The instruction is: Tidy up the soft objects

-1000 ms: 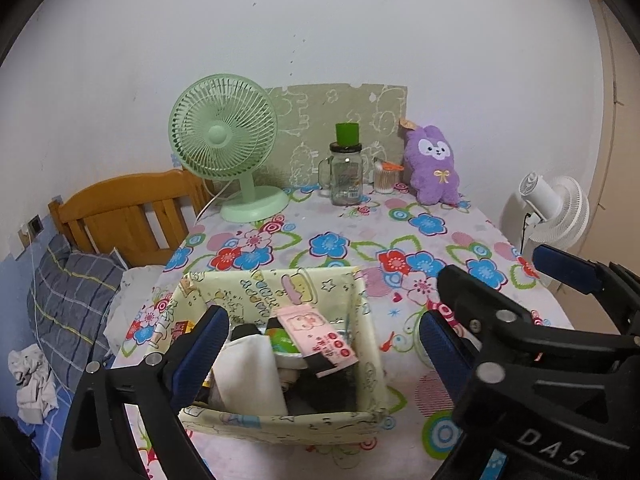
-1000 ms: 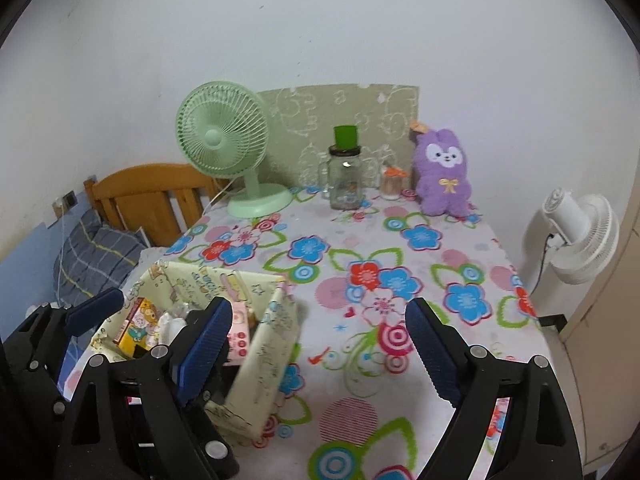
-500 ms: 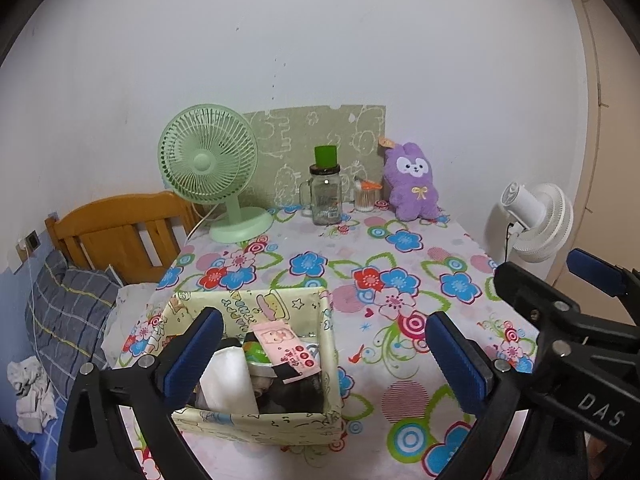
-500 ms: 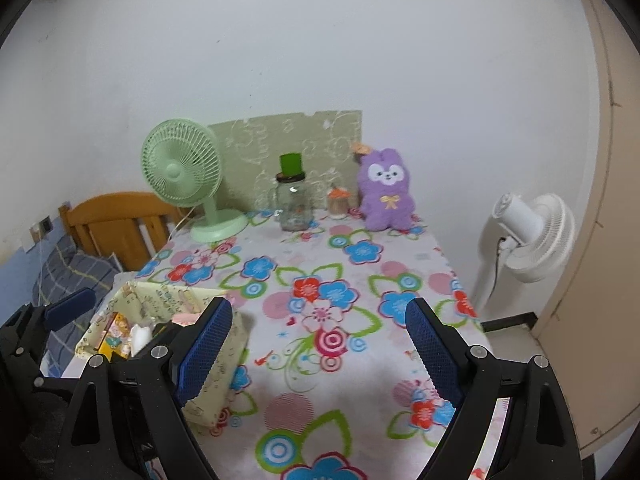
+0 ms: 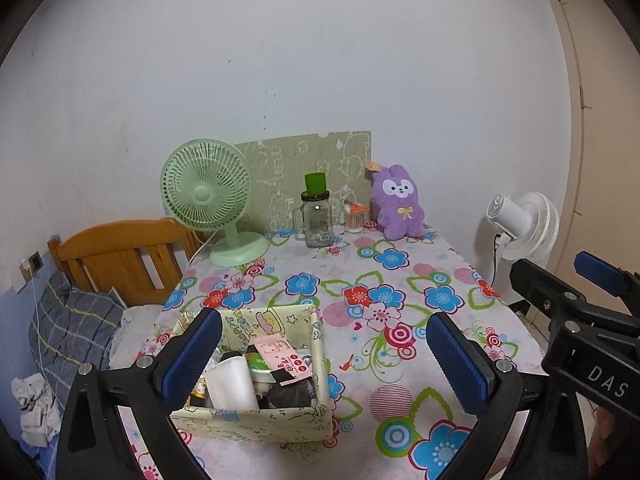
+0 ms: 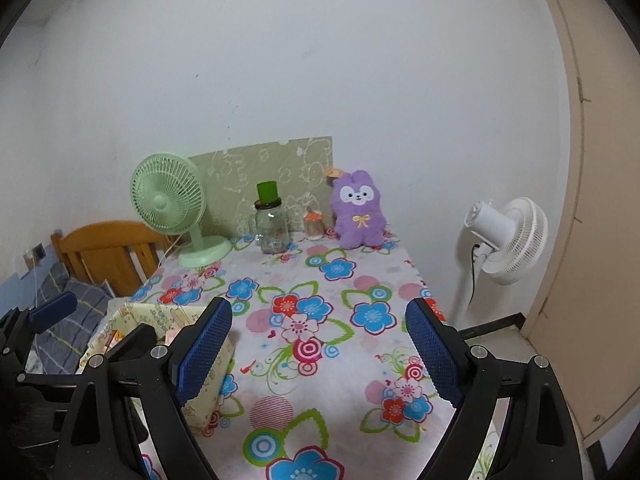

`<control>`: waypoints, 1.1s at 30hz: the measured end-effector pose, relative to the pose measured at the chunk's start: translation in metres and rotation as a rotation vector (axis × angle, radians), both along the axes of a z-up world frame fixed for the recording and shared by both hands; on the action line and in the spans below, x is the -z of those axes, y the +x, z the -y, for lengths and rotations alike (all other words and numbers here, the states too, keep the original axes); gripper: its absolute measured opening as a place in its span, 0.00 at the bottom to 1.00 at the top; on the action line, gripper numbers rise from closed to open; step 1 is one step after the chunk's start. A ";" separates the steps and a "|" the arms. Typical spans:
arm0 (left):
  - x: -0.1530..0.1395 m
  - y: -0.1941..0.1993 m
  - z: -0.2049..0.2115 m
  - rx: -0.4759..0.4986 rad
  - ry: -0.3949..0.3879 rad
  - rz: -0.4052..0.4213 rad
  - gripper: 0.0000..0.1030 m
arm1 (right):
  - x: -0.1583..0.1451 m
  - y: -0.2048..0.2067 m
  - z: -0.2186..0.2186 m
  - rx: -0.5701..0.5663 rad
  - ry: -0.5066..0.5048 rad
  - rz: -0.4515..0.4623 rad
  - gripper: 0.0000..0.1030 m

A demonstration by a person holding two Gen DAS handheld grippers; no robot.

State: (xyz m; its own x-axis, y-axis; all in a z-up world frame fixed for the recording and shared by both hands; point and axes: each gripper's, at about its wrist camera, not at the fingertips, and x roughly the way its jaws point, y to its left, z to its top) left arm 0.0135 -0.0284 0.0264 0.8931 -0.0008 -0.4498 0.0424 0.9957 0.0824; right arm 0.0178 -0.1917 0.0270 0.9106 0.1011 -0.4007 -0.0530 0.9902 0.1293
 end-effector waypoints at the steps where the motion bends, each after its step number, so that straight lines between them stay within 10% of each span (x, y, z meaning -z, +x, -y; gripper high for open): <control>1: -0.001 -0.002 0.000 0.000 -0.001 0.005 1.00 | -0.001 -0.003 0.001 0.005 0.005 0.006 0.88; 33: -0.002 -0.014 -0.012 -0.029 -0.023 0.018 1.00 | -0.003 -0.024 0.008 0.033 0.024 0.029 0.92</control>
State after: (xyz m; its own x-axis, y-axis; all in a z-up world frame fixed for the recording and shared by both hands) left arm -0.0010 -0.0163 0.0284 0.9009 0.0155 -0.4337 0.0117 0.9981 0.0601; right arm -0.0065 -0.1995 0.0300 0.9248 0.0805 -0.3719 -0.0248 0.9881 0.1521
